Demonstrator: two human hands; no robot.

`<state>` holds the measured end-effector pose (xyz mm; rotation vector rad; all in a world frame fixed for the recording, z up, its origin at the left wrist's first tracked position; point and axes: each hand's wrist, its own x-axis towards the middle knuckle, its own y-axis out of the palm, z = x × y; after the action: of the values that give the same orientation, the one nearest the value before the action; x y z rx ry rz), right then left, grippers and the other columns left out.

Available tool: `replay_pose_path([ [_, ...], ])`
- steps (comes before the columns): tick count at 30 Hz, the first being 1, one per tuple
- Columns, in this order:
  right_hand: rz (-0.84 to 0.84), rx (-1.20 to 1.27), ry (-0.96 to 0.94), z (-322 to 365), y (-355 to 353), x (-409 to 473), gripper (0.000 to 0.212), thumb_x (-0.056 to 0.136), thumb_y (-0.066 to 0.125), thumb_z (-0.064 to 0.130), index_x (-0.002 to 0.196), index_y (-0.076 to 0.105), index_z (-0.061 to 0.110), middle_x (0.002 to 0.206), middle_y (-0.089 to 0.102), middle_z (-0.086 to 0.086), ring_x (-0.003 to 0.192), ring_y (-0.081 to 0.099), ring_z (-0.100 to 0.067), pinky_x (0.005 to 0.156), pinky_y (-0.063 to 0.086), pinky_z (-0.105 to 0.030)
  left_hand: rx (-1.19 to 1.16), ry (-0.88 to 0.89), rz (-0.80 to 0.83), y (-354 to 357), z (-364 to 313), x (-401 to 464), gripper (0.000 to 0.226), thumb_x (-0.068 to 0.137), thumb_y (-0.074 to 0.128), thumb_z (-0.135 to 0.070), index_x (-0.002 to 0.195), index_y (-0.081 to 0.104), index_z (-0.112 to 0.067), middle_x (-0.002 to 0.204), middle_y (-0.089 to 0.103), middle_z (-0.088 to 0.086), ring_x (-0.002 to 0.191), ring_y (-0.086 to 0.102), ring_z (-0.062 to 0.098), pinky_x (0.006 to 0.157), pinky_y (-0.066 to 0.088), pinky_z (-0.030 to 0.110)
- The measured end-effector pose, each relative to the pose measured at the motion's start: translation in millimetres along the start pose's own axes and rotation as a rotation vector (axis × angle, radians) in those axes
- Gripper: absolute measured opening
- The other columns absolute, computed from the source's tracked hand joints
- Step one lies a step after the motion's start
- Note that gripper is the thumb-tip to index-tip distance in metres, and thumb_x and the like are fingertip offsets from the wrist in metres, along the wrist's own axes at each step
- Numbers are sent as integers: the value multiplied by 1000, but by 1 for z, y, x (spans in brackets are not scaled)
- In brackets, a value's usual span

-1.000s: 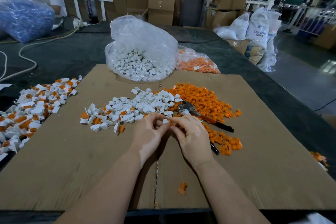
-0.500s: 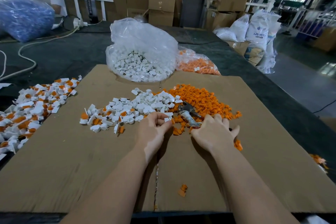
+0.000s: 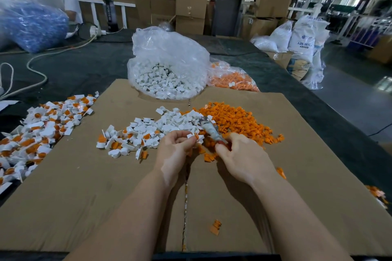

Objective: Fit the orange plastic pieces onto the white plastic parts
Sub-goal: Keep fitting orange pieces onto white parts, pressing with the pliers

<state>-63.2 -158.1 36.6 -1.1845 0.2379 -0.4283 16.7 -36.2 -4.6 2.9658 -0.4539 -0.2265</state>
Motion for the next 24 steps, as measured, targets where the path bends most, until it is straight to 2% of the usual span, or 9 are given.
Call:
replay_pose_path([
  [2,93,61,-19,4,-4,-2,33,93,42,42,90,53,11,87,55,-6,89,54,-28,65,34,-31,-42,-22,-11,0,-2,2,19,87,61,-4,105,59,0,74,65,7,58,62,4,51,47,13],
  [4,183,182,-21,7,-9,-3,34,93,45,39,87,57,7,80,58,-10,78,56,-27,61,36,-32,-64,-36,-19,-1,-2,3,20,87,60,-4,106,59,0,80,67,11,69,63,13,63,50,21],
  [7,268,261,-16,10,-17,-7,30,92,47,33,77,55,8,65,47,-5,58,43,-20,53,28,-29,-88,-49,-32,-2,-1,3,20,87,60,-3,107,58,1,83,67,15,74,64,18,74,53,32],
  [10,335,297,8,12,-23,-9,33,91,49,30,63,49,13,56,41,-1,48,35,-15,50,24,-29,-97,-43,-36,-3,-2,4,15,87,58,-1,102,59,0,63,69,2,57,64,6,58,52,18],
  [12,372,311,21,12,-25,-9,34,90,49,29,59,47,16,51,40,1,44,34,-13,49,24,-28,-83,-45,-44,-3,-2,5,14,87,58,-1,101,59,-1,59,67,-2,53,63,3,54,50,16],
  [16,432,345,31,12,-26,-9,25,89,48,28,72,55,11,64,47,-6,58,41,-20,59,29,-32,-86,-48,-59,-3,-4,4,12,89,57,-1,100,57,-2,56,66,-2,52,60,3,56,49,17],
  [19,472,367,33,13,-26,-9,23,88,48,28,76,58,12,68,49,-6,62,44,-20,61,31,-33,-88,-62,-61,-4,-5,3,17,89,56,0,105,57,2,72,63,7,64,57,12,63,49,22],
  [22,478,356,26,13,-25,-9,22,90,46,28,75,55,15,68,52,-4,60,46,-19,59,33,-31,-67,-57,-53,-5,-5,3,20,89,56,0,108,56,3,77,60,9,68,56,14,65,48,22],
  [24,456,290,-9,13,-22,-10,18,91,45,29,80,51,16,75,54,-5,63,48,-18,58,34,-30,-56,-55,-52,-5,-5,3,20,89,56,-1,109,56,3,76,59,9,68,55,13,64,48,21],
])
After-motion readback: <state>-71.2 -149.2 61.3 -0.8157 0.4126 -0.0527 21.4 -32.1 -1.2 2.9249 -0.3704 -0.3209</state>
